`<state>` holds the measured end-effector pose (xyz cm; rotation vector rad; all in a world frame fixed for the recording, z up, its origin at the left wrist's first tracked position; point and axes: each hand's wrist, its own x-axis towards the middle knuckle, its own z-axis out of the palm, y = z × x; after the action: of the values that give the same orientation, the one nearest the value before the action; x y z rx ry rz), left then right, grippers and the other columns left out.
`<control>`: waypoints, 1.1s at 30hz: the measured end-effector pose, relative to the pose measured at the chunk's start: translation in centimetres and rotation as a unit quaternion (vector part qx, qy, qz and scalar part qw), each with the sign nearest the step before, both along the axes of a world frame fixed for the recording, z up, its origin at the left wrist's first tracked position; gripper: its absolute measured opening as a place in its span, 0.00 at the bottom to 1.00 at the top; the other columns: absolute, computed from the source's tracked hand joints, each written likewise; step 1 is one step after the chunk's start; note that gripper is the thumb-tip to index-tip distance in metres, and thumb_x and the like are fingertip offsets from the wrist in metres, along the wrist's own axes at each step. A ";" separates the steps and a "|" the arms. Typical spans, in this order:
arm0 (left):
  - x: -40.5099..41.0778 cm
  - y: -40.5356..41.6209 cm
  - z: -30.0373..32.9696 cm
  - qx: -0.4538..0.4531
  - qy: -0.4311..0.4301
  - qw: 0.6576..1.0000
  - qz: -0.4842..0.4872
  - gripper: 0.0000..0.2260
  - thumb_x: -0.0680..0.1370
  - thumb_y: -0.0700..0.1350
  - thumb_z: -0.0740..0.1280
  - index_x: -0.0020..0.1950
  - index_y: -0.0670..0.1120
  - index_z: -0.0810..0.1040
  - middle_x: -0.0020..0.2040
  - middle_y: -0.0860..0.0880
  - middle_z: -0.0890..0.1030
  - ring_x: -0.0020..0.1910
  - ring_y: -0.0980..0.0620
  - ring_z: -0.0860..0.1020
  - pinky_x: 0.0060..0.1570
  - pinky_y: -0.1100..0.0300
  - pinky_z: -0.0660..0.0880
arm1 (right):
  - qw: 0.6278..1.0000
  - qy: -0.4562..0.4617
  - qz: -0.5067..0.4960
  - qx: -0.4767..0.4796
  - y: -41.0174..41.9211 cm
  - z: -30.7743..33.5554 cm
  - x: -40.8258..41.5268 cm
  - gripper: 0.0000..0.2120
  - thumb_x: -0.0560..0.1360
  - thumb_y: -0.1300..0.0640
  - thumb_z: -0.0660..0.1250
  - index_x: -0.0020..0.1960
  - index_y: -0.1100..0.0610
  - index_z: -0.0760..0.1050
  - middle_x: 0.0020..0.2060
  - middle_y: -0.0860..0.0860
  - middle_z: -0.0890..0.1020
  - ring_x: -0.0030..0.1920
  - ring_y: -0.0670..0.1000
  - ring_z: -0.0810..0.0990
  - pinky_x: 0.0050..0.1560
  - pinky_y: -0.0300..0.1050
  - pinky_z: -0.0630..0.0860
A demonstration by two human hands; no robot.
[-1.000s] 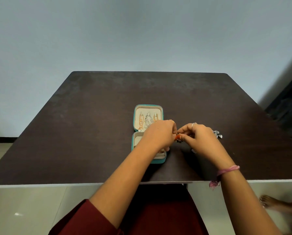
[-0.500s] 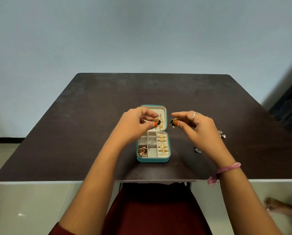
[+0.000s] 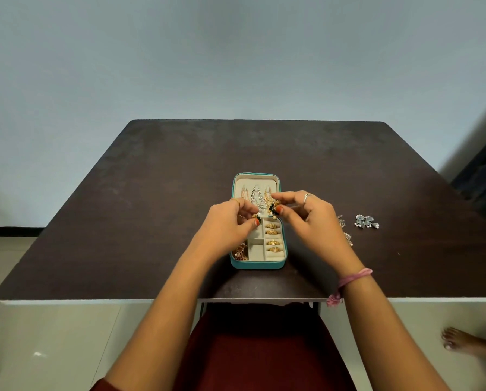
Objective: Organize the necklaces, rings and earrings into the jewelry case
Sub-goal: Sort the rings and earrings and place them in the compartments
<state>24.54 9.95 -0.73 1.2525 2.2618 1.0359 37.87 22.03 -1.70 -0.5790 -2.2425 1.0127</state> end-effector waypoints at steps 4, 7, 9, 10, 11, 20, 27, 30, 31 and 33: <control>0.5 0.5 -0.7 -0.032 0.013 0.999 0.003 0.09 0.77 0.42 0.68 0.56 0.48 0.78 0.46 0.55 0.79 0.42 0.62 0.76 0.42 0.75 0.71 | 1.000 -0.012 -0.004 0.002 0.0 -0.3 0.2 0.13 0.76 0.63 0.67 0.58 0.52 0.79 0.48 0.43 0.80 0.44 0.36 0.80 0.42 0.25 0.72; 1.0 1.1 -0.7 -0.073 0.054 0.996 0.008 0.10 0.78 0.44 0.67 0.59 0.48 0.79 0.53 0.51 0.81 0.49 0.57 0.78 0.48 0.67 0.72 | 1.000 -0.010 -0.005 0.002 0.0 -0.5 0.3 0.13 0.75 0.63 0.67 0.58 0.53 0.80 0.48 0.45 0.81 0.44 0.36 0.79 0.42 0.25 0.71; 1.4 1.7 -0.4 -0.102 0.073 0.992 0.017 0.12 0.78 0.45 0.66 0.61 0.48 0.79 0.56 0.49 0.81 0.53 0.54 0.78 0.51 0.63 0.73 | 1.000 -0.010 -0.005 0.000 0.2 -0.5 0.4 0.13 0.75 0.63 0.68 0.58 0.53 0.80 0.49 0.47 0.82 0.44 0.39 0.81 0.43 0.26 0.73; 1.5 1.9 -0.3 -0.119 0.080 0.989 0.025 0.12 0.78 0.45 0.66 0.62 0.49 0.79 0.57 0.48 0.80 0.54 0.52 0.78 0.53 0.61 0.75 | 1.000 -0.010 -0.004 -0.001 0.2 -0.5 0.4 0.13 0.75 0.63 0.68 0.58 0.53 0.80 0.49 0.47 0.82 0.44 0.40 0.81 0.44 0.27 0.73; 1.5 2.2 -0.1 -0.136 0.087 0.986 0.033 0.12 0.78 0.45 0.65 0.62 0.49 0.79 0.58 0.47 0.80 0.55 0.50 0.79 0.54 0.58 0.76 | 1.000 -0.011 -0.003 -0.001 0.2 -0.5 0.4 0.13 0.75 0.64 0.68 0.58 0.53 0.80 0.49 0.46 0.82 0.44 0.40 0.81 0.44 0.27 0.74; 0.8 2.6 0.3 -0.158 0.093 0.981 0.069 0.09 0.75 0.45 0.68 0.54 0.51 0.82 0.54 0.48 0.80 0.47 0.49 0.81 0.48 0.54 0.80 | 1.000 -0.016 0.004 -0.008 0.4 -0.6 0.5 0.12 0.75 0.63 0.68 0.57 0.53 0.80 0.48 0.47 0.82 0.41 0.39 0.81 0.44 0.28 0.74; 0.6 3.0 -0.2 -0.171 0.084 0.980 0.061 0.07 0.75 0.47 0.70 0.52 0.51 0.83 0.53 0.48 0.80 0.49 0.50 0.80 0.48 0.56 0.78 | 0.999 -0.043 0.007 -0.003 0.4 -0.4 0.5 0.13 0.75 0.63 0.68 0.58 0.53 0.80 0.49 0.46 0.81 0.44 0.40 0.81 0.45 0.28 0.74; 0.1 3.5 -0.1 -0.176 0.076 0.980 0.057 0.06 0.74 0.46 0.71 0.50 0.53 0.84 0.51 0.49 0.81 0.48 0.51 0.80 0.50 0.56 0.78 | 0.998 -0.062 0.006 -0.013 0.5 -0.3 0.4 0.13 0.75 0.61 0.68 0.58 0.52 0.80 0.49 0.46 0.82 0.46 0.41 0.81 0.49 0.31 0.76; 0.0 3.6 -0.1 -0.179 0.078 0.979 0.055 0.06 0.73 0.47 0.72 0.49 0.54 0.84 0.50 0.50 0.81 0.48 0.51 0.80 0.49 0.56 0.78 | 0.998 -0.068 0.005 -0.016 0.4 -0.3 0.3 0.13 0.75 0.61 0.69 0.58 0.52 0.80 0.49 0.46 0.82 0.46 0.41 0.81 0.50 0.32 0.76; -0.2 3.6 -0.1 -0.176 0.074 0.980 0.056 0.04 0.71 0.47 0.74 0.44 0.55 0.83 0.48 0.51 0.82 0.47 0.53 0.80 0.47 0.57 0.78 | 0.996 -0.084 0.004 -0.020 0.3 -0.3 0.1 0.12 0.75 0.61 0.69 0.57 0.52 0.80 0.47 0.45 0.83 0.46 0.41 0.81 0.51 0.33 0.77</control>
<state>24.37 13.54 -0.83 1.0913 2.5140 0.5544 37.99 22.35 -1.98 -0.6967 -2.3757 1.0491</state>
